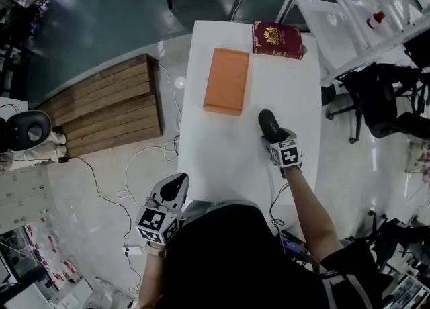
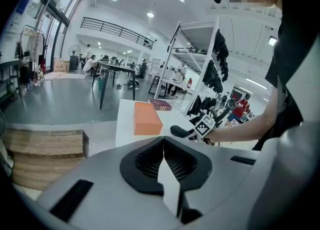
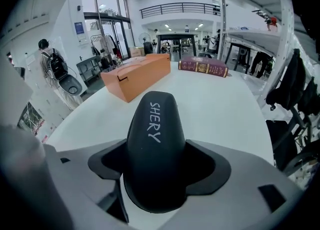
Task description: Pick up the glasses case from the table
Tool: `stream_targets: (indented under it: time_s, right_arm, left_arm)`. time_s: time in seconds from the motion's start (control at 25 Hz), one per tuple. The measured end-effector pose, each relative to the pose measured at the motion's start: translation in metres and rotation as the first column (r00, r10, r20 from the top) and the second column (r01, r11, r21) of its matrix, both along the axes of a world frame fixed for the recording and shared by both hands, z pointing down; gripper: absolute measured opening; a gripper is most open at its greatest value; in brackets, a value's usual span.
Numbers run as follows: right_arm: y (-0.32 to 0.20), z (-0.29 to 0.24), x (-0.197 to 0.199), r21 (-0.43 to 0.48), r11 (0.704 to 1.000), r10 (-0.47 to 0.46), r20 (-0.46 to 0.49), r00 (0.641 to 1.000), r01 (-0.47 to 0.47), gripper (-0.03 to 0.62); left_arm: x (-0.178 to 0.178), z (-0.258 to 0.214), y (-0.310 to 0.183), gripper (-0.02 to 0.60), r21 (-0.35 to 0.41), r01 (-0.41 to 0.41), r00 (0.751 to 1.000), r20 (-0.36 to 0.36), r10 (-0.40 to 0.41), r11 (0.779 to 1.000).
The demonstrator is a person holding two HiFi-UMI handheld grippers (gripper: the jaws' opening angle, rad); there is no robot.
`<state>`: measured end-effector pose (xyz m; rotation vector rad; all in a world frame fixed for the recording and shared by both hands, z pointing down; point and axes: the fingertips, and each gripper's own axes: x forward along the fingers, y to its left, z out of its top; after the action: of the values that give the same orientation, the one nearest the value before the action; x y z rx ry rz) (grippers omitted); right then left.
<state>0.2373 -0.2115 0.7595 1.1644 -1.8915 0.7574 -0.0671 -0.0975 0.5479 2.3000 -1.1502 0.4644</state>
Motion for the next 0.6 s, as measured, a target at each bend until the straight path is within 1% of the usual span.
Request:
stream_targets:
  time_s: [0.24, 0.44, 0.6]
  right_arm:
    - [0.007, -0.018, -0.004, 0.026, 1.0, 0.009, 0.018, 1.0, -0.01, 0.359]
    - [0.017, -0.041, -0.009, 0.063, 0.997, 0.038, 0.055, 0.998, -0.042, 0.357]
    - [0.025, -0.072, -0.016, 0.113, 0.991, 0.056, 0.09, 0.994, -0.066, 0.357]
  left_arm:
    - [-0.005, -0.003, 0.0, 0.018, 0.007, 0.012, 1.0, -0.028, -0.011, 1.0]
    - [-0.003, -0.002, 0.002, 0.018, 0.017, -0.024, 0.999, -0.039, 0.024, 1.0]
    - [0.002, -0.005, 0.0, 0.018, 0.036, -0.061, 0.997, -0.051, 0.063, 0.998]
